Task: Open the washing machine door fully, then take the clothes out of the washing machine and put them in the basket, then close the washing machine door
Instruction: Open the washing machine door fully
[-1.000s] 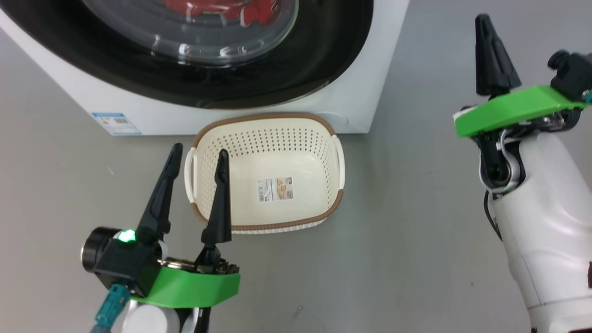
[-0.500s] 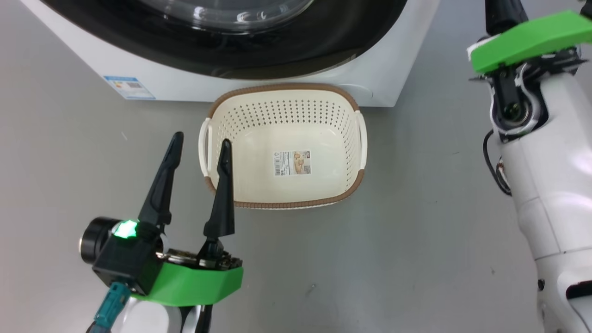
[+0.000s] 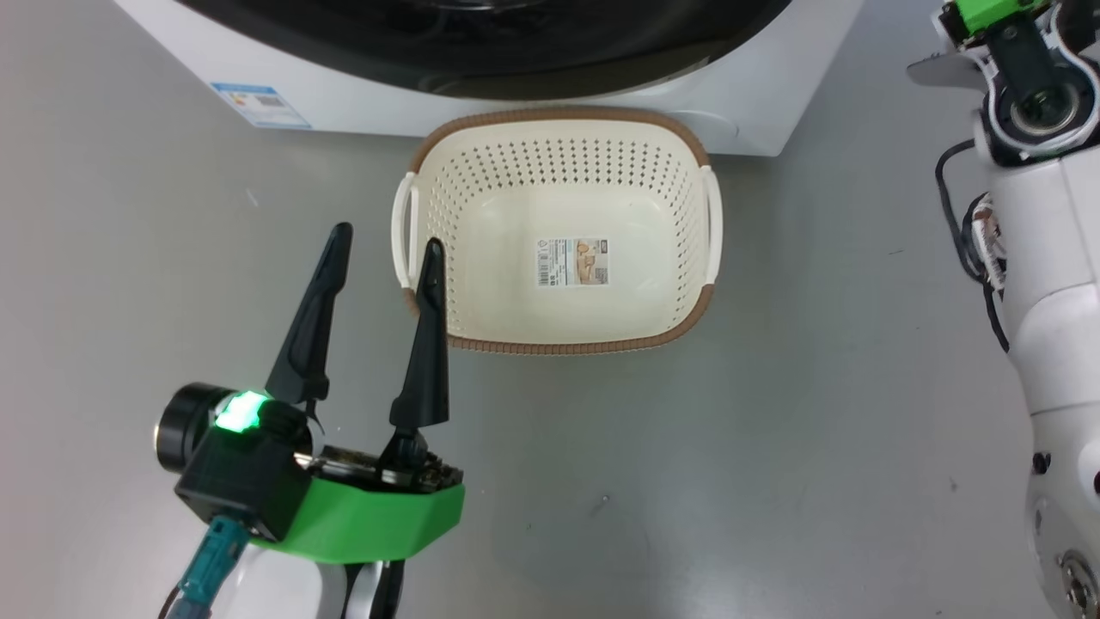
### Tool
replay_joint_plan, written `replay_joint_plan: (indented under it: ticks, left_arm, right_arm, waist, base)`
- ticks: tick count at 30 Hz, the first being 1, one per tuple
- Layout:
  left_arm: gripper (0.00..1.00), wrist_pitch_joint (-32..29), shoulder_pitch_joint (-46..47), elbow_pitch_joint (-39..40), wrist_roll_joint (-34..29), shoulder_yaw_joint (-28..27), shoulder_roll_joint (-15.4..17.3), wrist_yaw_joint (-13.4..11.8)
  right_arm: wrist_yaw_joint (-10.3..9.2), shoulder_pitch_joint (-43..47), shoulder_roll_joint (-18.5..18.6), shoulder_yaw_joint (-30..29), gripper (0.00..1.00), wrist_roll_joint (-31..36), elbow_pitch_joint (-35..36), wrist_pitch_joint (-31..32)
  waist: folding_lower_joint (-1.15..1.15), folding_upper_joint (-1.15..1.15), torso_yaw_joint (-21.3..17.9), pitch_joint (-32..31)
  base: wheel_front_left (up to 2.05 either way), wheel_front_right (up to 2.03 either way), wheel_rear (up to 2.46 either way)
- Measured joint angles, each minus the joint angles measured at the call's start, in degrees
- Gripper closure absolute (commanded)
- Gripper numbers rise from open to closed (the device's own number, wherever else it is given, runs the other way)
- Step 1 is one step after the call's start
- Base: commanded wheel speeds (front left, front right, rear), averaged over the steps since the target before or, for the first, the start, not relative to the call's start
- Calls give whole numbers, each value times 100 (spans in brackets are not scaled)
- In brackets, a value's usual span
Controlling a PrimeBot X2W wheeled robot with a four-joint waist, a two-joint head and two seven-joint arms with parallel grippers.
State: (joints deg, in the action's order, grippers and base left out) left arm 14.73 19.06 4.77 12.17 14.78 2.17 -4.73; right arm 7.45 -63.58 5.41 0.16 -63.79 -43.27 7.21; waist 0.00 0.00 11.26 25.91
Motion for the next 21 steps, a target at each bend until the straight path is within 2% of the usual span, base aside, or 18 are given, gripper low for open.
replay_joint_plan:
  ticks: [4, 11, 21]
  left_arm:
    - [0, 0, 1, 2, 1, 31, 0, -4]
    - [0, 0, 132, 8, 53, 76, -8, -36]
    - [0, 0, 228, 0, 114, 174, -16, -80]
  right_arm:
    - [0, -250, 40, -154, 100, -331, -320, 454]
    - [-1, -761, 121, -286, 100, -536, -661, 946]
    - [-26, -961, 203, -253, 100, -710, -770, 1311]
  waist:
    - [0, 0, 87, 122]
    - [0, 0, 274, 346]
    - [0, 0, 462, 465]
  base:
    - [0, 0, 0]
    - [0, 0, 0]
    - [0, 0, 0]
